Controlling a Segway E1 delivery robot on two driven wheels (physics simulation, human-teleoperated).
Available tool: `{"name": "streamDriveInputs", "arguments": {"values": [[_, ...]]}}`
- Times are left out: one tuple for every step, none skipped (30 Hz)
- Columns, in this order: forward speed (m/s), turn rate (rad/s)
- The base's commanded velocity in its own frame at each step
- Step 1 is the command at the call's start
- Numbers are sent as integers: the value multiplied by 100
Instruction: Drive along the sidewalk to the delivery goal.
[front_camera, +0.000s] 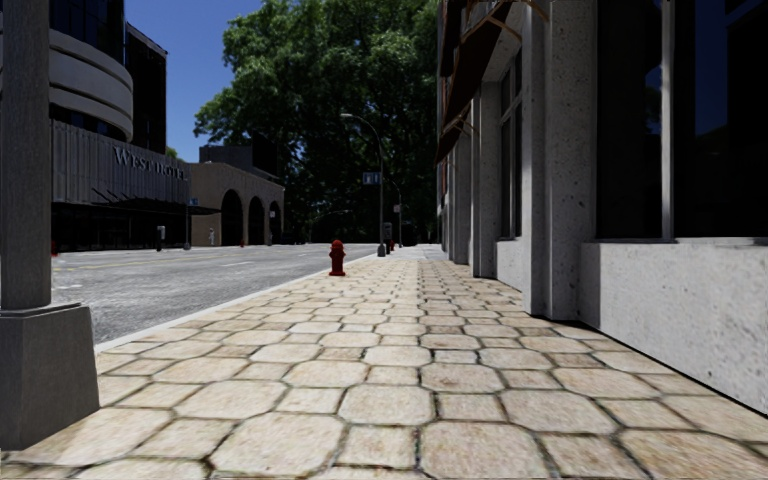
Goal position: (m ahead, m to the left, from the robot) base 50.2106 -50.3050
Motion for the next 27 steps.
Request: {"name": "streamDriveInputs", "arguments": {"values": [[200, -25], [200, -25], [200, -7], [200, 0], [200, 0], [200, 0], [200, 0], [200, 0], [200, 0], [200, 0], [200, 0], [200, 0], [200, 0], [200, 0], [200, 0], [200, 0], [200, 0], [200, 0], [200, 0], [200, 0], [200, 0], [200, 0], [200, 0], [200, -5], [200, -5], [200, -18], [200, -23]]}}
